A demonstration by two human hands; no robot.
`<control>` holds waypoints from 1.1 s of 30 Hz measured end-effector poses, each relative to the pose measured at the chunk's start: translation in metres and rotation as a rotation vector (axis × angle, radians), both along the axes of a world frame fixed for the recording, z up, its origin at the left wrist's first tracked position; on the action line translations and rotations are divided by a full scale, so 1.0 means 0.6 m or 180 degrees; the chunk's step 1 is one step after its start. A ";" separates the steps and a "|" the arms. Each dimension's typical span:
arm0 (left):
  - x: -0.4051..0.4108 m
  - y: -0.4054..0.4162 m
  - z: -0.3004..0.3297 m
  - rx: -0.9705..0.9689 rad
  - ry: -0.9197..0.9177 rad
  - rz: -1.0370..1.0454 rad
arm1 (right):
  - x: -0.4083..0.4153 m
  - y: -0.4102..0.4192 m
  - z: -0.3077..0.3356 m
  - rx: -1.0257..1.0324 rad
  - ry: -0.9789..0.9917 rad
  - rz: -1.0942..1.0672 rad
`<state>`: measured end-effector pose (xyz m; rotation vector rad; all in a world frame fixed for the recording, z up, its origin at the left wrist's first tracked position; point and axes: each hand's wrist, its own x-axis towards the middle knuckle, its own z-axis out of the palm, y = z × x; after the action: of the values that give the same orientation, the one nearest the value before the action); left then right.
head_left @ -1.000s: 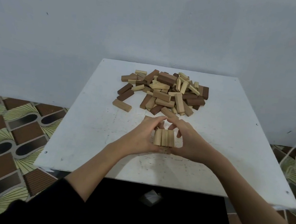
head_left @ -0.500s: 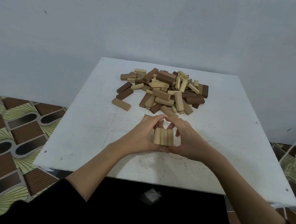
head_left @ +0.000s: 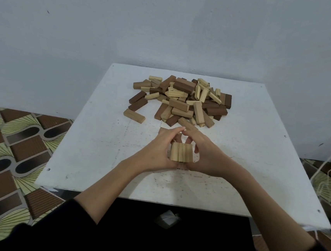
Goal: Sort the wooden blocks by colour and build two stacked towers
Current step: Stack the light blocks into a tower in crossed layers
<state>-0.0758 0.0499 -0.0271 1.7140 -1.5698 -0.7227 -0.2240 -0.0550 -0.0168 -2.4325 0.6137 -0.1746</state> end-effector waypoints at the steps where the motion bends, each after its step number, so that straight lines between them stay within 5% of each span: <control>1: 0.000 0.000 -0.001 -0.0013 0.0015 0.0002 | 0.000 -0.001 -0.001 0.0019 -0.0015 -0.0005; 11: -0.002 0.009 -0.012 0.0002 0.0050 0.0120 | -0.011 0.007 0.005 0.0023 0.0110 -0.0042; 18: -0.015 0.026 -0.032 0.0271 -0.0014 0.0297 | -0.021 0.047 -0.025 0.0185 -0.0088 -0.0696; 33: -0.035 0.034 -0.049 0.0176 -0.0975 0.0230 | -0.021 0.080 -0.068 -0.0393 -0.0024 -0.0682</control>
<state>-0.0966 0.0701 -0.0564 1.9851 -1.6919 -0.4879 -0.2369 -0.0069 -0.0577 -2.4786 0.8839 -0.3175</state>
